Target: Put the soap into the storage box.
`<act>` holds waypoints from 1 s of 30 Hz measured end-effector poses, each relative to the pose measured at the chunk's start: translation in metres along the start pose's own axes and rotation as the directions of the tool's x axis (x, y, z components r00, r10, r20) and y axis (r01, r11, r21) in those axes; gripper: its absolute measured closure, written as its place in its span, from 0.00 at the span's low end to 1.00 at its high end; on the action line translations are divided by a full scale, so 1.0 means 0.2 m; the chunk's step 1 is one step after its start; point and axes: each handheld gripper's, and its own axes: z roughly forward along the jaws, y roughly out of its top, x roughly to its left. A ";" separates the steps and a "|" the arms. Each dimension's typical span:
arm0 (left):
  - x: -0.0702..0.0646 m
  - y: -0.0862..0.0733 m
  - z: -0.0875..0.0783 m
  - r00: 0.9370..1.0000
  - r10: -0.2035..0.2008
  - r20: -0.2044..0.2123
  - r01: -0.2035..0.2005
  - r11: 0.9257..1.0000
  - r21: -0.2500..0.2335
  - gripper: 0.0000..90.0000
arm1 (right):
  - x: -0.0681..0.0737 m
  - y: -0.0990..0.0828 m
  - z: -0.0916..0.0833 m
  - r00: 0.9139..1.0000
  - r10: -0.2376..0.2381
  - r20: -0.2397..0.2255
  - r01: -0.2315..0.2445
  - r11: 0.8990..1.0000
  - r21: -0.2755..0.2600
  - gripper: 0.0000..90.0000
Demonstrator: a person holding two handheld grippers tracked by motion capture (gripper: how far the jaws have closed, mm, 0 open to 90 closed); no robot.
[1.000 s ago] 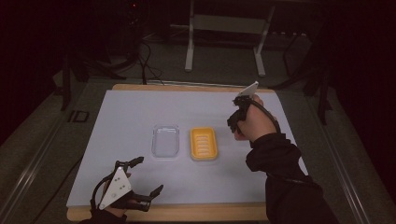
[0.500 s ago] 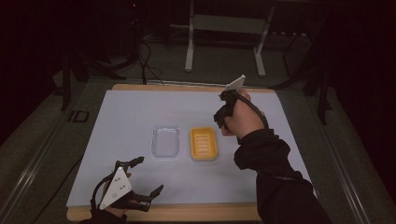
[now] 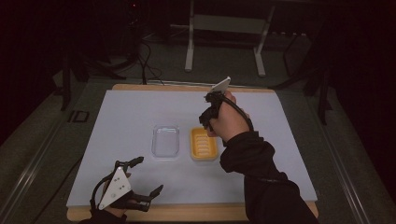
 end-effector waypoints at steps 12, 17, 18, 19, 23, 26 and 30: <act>0.00 0.00 0.00 1.000 0.001 0.005 -0.001 1.000 -0.002 0.01 | 0.04 -0.05 0.17 0.997 0.030 -0.066 -0.032 0.999 -0.025 0.41; 0.00 0.00 0.00 1.000 0.001 0.008 -0.001 1.000 -0.003 0.01 | 0.04 -0.07 0.28 0.997 0.043 -0.069 -0.044 0.999 -0.004 0.41; 0.00 0.00 0.00 1.000 0.002 0.009 -0.002 1.000 -0.002 0.01 | 0.05 -0.07 0.30 0.994 0.062 -0.085 -0.062 0.998 0.003 0.41; -0.01 0.00 0.00 1.000 0.005 0.010 -0.005 1.000 -0.001 0.01 | 0.05 -0.07 0.32 0.994 0.061 -0.087 -0.060 0.998 0.011 0.41; -0.01 0.00 0.00 1.000 0.007 0.013 -0.007 1.000 -0.002 0.01 | 0.08 -0.10 0.38 0.995 0.057 -0.083 -0.055 0.998 0.020 0.41; -0.01 0.00 0.00 1.000 0.009 0.012 -0.009 1.000 -0.002 0.01 | 0.10 -0.11 0.41 0.997 0.049 -0.067 -0.049 0.999 0.015 0.41; -0.01 0.00 0.00 1.000 0.008 0.013 -0.008 1.000 -0.001 0.01 | 0.11 -0.14 0.48 0.999 0.037 -0.034 -0.036 0.999 0.017 0.41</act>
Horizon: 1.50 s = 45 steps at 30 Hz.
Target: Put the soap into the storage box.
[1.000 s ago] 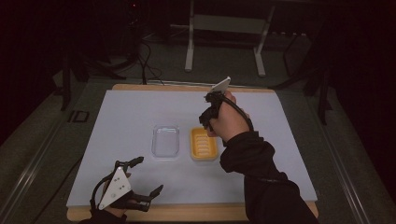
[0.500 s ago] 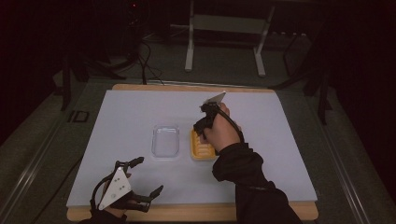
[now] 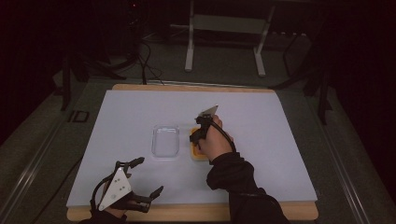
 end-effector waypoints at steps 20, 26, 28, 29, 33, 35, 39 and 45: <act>0.00 0.00 0.00 1.000 0.003 0.003 -0.003 1.000 0.006 0.01 | 0.00 0.02 0.07 1.000 -0.012 0.008 0.012 0.999 0.036 0.36; 0.00 0.00 0.01 1.000 0.002 0.005 -0.002 1.000 0.008 0.01 | -0.04 0.04 -0.02 0.997 -0.033 -0.071 0.034 0.999 0.000 0.32; 0.00 0.00 0.01 1.000 0.002 0.005 -0.002 1.000 0.009 0.01 | -0.05 0.04 -0.07 0.994 -0.048 -0.099 0.046 0.999 -0.023 0.32; 0.00 0.00 0.01 1.000 0.002 0.006 -0.002 1.000 0.008 0.01 | -0.06 0.04 -0.08 0.993 -0.051 -0.105 0.049 0.998 -0.029 0.32; 0.00 0.00 0.01 1.000 0.001 0.005 -0.001 1.000 0.009 0.01 | -0.09 0.02 -0.13 0.975 -0.177 -0.133 0.166 0.982 -0.092 0.30; 0.00 0.00 0.01 1.000 0.003 0.004 -0.003 1.000 0.010 0.01 | -0.12 0.01 -0.15 0.966 -0.209 -0.152 0.193 0.974 -0.115 0.29; -0.01 0.00 0.01 1.000 0.004 0.006 -0.004 1.000 0.012 0.01 | -0.15 -0.01 -0.15 0.951 -0.263 -0.160 0.245 0.961 -0.126 0.29; 0.00 0.00 0.01 1.000 0.007 0.004 -0.007 1.000 0.014 0.01 | -0.24 -0.05 -0.15 0.906 -0.365 -0.213 0.321 0.922 -0.216 0.26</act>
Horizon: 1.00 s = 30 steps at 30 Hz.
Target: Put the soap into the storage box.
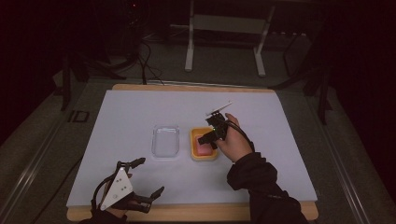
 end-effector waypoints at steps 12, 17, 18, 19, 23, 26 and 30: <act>0.00 0.00 0.01 1.000 -0.001 -0.002 0.001 1.000 0.003 0.01 | -0.15 -0.17 -0.11 0.991 -0.134 -0.028 0.126 0.973 -0.193 0.26; 0.00 0.00 0.01 1.000 0.001 0.000 -0.001 1.000 0.006 0.01 | -0.21 -0.23 -0.13 0.982 -0.191 0.002 0.187 0.961 -0.202 0.24; 0.00 0.00 0.01 1.000 0.002 0.000 -0.002 1.000 0.006 0.01 | -0.22 -0.25 -0.13 0.982 -0.191 0.002 0.188 0.963 -0.195 0.22; 0.00 0.00 0.01 1.000 0.002 0.000 -0.002 1.000 0.005 0.01 | -0.23 -0.26 -0.14 0.983 -0.184 0.001 0.181 0.965 -0.189 0.21; 0.00 0.00 0.01 1.000 -0.001 -0.002 0.001 1.000 0.002 0.01 | -0.27 -0.32 -0.17 0.976 -0.219 0.010 0.216 0.954 -0.209 0.21; 0.00 0.00 0.01 1.000 0.000 0.000 0.000 1.000 0.005 0.01 | -0.29 -0.38 -0.18 0.970 -0.242 0.027 0.242 0.945 -0.221 0.21; 0.00 0.00 0.01 1.000 0.003 0.001 -0.003 1.000 0.008 0.01 | -0.31 -0.46 -0.20 0.971 -0.236 0.030 0.237 0.946 -0.221 0.20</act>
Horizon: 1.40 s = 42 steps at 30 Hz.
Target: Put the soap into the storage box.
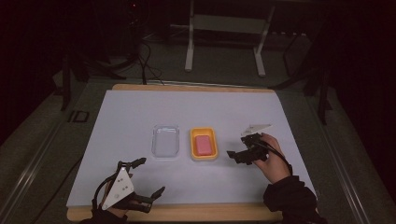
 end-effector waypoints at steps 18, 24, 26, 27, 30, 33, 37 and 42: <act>0.00 0.00 0.00 1.000 0.003 -0.002 -0.003 1.000 -0.001 0.01 | -0.05 -0.26 -0.19 0.991 0.098 0.090 -0.080 0.980 -0.185 0.20; 0.00 0.00 0.00 1.000 0.003 0.000 -0.003 1.000 0.000 0.01 | -0.07 -0.34 -0.24 0.988 0.118 0.104 -0.095 0.975 -0.203 0.20; -0.01 0.00 0.00 1.000 0.005 0.003 -0.005 1.000 -0.001 0.01 | -0.08 -0.36 -0.25 0.986 0.148 0.081 -0.129 0.970 -0.206 0.20; -0.01 0.00 0.00 1.000 0.005 0.003 -0.005 1.000 -0.001 0.01 | -0.08 -0.36 -0.25 0.986 0.148 0.081 -0.129 0.970 -0.206 0.20; -0.01 0.00 0.00 1.000 0.006 0.006 -0.006 1.000 -0.001 0.01 | -0.11 -0.38 -0.26 0.981 0.173 0.087 -0.151 0.965 -0.216 0.20; -0.01 0.00 0.00 1.000 0.006 0.008 -0.006 1.000 0.001 0.01 | -0.12 -0.39 -0.26 0.978 0.186 0.096 -0.161 0.961 -0.226 0.20; -0.01 0.00 0.00 1.000 0.004 0.011 -0.004 1.000 0.003 0.01 | -0.12 -0.38 -0.25 0.979 0.183 0.092 -0.157 0.958 -0.240 0.20; -0.01 0.00 0.00 1.000 0.007 0.011 -0.007 1.000 0.005 0.01 | -0.11 -0.38 -0.23 0.981 0.177 0.081 -0.154 0.960 -0.233 0.20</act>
